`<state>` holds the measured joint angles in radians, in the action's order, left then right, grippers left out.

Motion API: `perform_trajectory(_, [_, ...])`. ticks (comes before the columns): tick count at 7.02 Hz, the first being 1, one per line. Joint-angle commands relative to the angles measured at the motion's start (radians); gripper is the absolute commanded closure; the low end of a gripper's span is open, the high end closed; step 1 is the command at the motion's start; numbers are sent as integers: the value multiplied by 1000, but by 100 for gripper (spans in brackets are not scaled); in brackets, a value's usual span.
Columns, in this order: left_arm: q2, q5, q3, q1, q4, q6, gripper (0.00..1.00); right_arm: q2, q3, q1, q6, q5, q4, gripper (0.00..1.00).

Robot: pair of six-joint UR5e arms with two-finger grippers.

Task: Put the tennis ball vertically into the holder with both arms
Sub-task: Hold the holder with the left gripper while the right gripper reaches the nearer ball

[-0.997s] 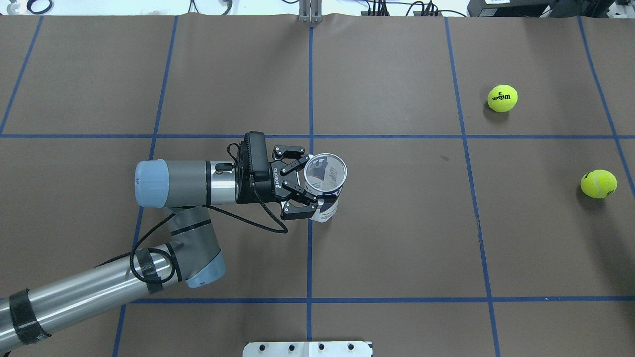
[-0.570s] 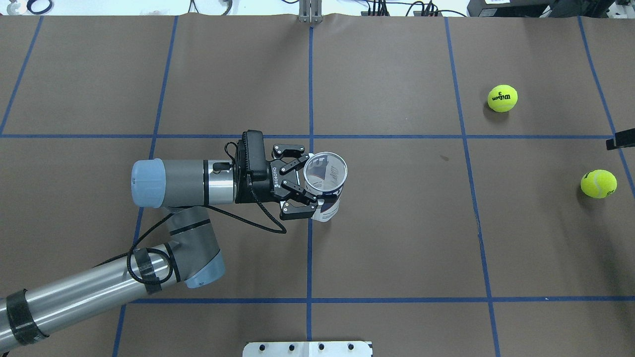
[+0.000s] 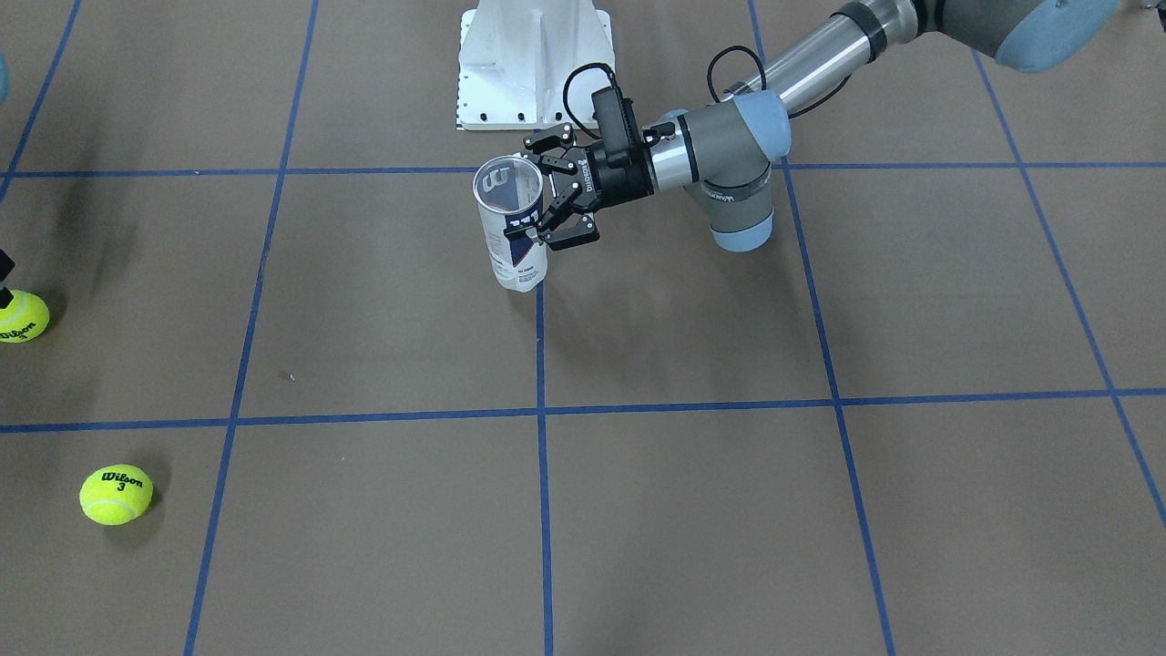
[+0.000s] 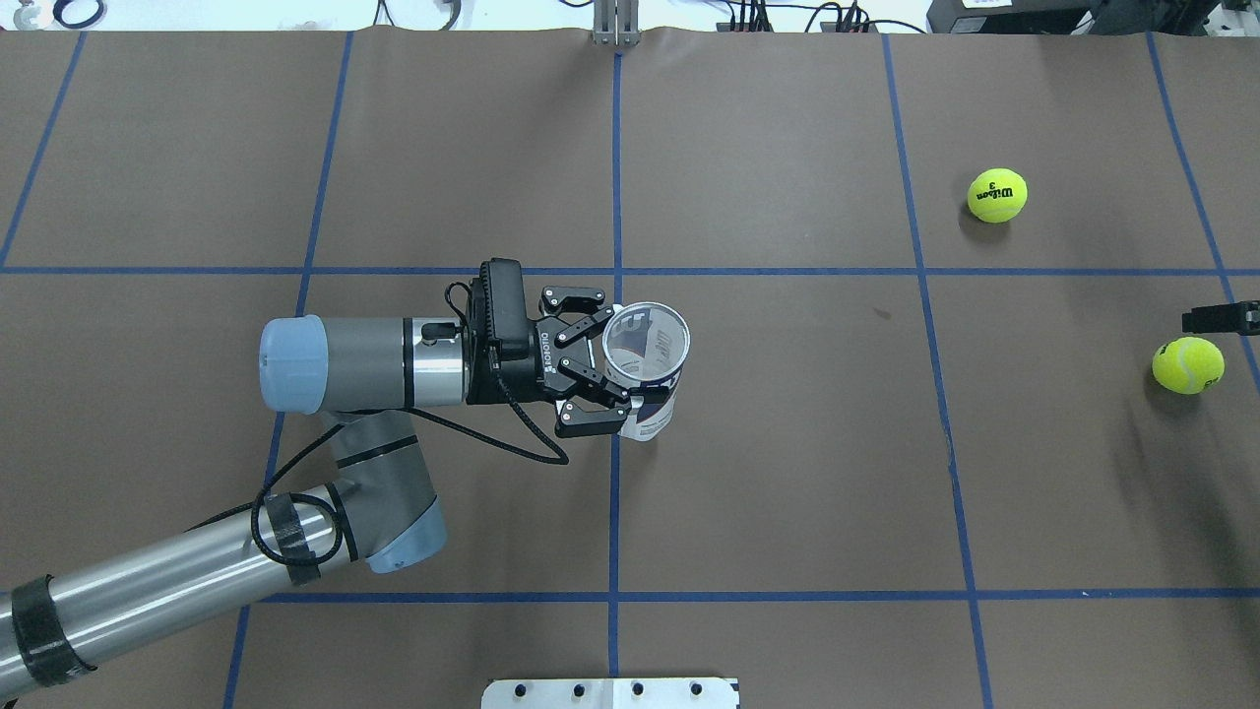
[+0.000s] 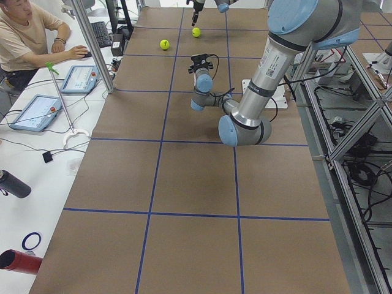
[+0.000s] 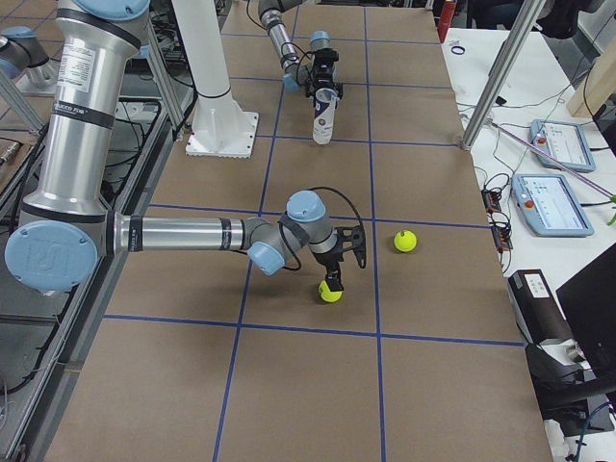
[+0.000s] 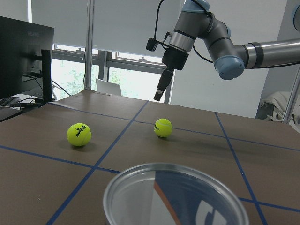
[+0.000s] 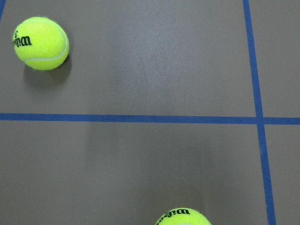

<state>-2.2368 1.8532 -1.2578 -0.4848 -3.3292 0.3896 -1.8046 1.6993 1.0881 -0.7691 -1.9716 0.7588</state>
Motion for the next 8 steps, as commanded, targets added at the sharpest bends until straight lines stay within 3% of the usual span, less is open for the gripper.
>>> perform_trajectory(1, [-1, 0, 0, -1, 0, 0, 18, -1, -58, -54, -65, 51, -93, 0])
perform_trajectory(7, [-1, 1, -2, -3, -1, 0, 18, 5, -110, -117, -91, 82, -145, 0])
perform_trajectory(8, [-1, 0, -2, -3, -1, 0, 18, 5, -109, -119, -87, 82, -144, 43])
